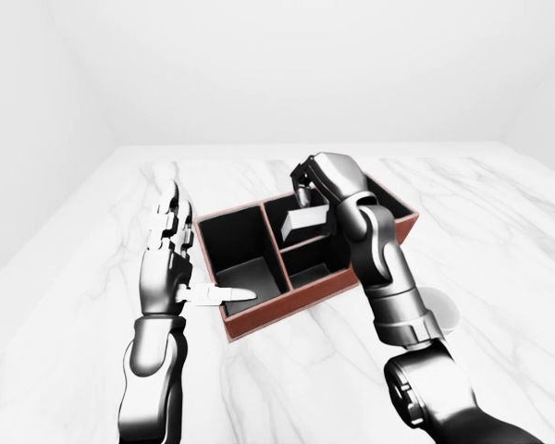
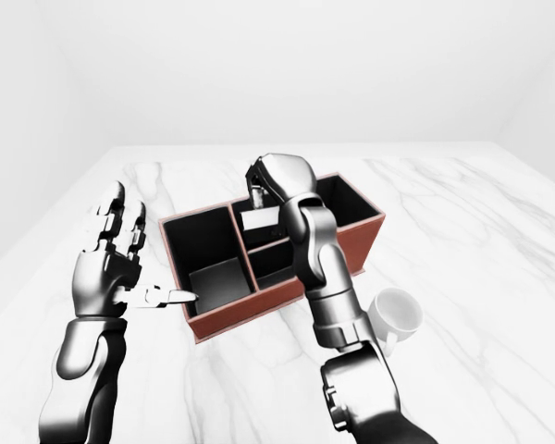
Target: Pick up the book and place it in the front compartment of the caddy.
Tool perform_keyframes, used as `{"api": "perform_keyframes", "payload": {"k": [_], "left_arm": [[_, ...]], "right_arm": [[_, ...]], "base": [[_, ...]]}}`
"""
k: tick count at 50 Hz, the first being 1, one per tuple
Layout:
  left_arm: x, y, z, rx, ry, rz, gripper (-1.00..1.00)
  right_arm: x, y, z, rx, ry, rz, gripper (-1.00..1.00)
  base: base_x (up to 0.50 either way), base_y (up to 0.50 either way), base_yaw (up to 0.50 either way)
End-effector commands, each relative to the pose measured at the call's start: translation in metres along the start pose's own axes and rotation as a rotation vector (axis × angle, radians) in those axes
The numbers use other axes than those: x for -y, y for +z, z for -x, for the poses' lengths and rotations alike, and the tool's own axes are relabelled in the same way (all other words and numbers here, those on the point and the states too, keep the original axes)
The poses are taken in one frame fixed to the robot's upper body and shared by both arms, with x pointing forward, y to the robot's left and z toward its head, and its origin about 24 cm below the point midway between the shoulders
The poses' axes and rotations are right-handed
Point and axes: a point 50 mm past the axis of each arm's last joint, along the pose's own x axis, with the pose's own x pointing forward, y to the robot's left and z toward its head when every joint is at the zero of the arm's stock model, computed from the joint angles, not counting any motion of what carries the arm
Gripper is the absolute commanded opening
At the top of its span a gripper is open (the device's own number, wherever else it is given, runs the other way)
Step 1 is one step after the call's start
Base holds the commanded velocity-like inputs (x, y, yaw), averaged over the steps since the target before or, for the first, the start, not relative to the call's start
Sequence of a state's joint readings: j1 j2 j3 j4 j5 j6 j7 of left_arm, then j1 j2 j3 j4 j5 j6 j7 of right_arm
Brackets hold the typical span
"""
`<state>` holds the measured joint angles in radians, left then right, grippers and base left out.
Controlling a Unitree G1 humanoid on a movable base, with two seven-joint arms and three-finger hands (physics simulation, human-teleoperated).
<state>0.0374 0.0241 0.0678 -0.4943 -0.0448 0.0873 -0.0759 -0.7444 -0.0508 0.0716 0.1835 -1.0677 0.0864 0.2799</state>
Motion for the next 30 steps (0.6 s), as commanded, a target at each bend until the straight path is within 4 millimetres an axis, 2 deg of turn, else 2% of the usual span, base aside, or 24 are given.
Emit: {"api": "perform_keyframes", "payload": {"k": [1,30], "left_arm": [[0.0004,-0.0006,0.0003,-0.003,-0.001,0.0,1.0],[0.0002,-0.0011,0.0,-0.005,0.0,-0.001,1.0]], "right_arm": [[0.0037,0.0014,-0.0058,0.006,-0.039,0.02,-1.0],[-0.0015,0.005,-0.0145,0.014,-0.03,0.029,-1.0]], "base": [[0.0,0.0,0.0],[0.0,0.0,0.0]]}}
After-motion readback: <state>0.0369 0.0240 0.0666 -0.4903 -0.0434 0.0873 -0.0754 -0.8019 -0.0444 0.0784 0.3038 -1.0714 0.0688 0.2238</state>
